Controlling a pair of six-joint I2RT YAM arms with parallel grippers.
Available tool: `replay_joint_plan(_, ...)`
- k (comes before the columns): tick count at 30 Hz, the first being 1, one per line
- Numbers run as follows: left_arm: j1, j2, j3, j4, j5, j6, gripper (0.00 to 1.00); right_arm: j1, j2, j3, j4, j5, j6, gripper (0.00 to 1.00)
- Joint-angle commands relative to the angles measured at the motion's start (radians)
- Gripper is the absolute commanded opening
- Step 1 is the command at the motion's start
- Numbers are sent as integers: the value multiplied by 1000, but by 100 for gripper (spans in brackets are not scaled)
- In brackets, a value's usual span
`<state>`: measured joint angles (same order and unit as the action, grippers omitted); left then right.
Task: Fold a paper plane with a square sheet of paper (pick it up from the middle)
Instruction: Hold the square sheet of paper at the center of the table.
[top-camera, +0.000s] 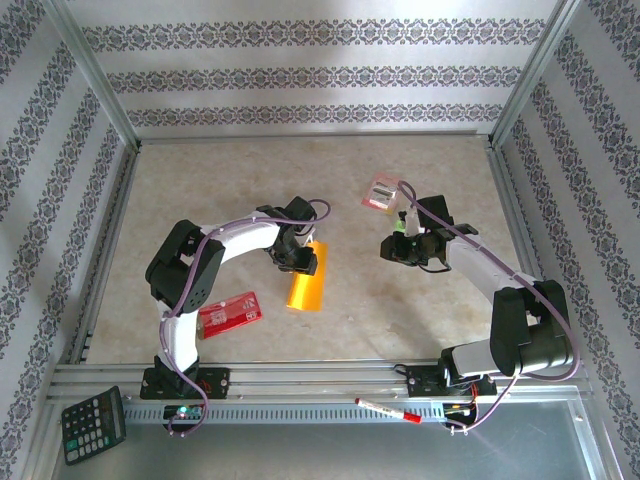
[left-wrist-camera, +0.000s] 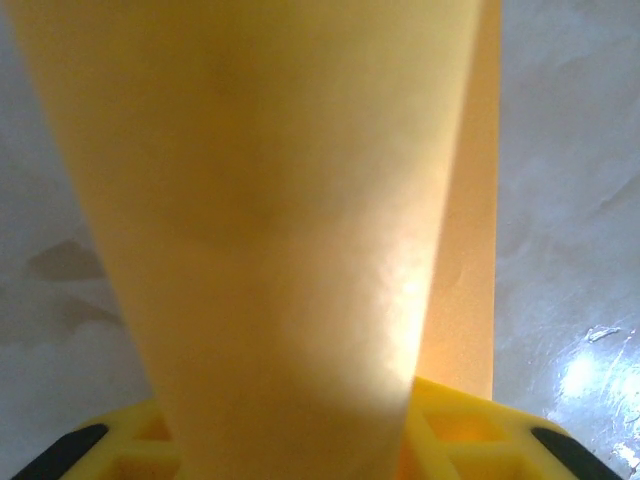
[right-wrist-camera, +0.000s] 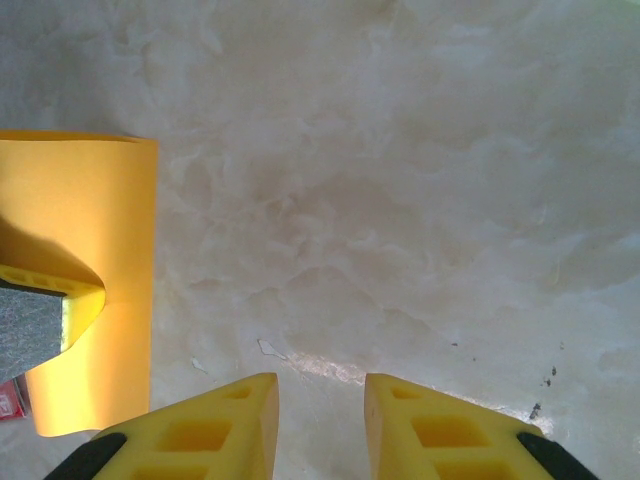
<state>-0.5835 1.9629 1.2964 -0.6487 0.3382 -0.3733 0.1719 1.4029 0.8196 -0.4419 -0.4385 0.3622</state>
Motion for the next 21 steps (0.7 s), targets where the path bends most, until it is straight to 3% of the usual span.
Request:
replay_joint_plan(1,5,59,-52,-187,-134,4,35,-6,-22,-15,-11,0,-15,29)
replay_joint_plan(21,5,55,-60,-163,-119,-18,37,-7,-21,-18,-10,-3,-16,29)
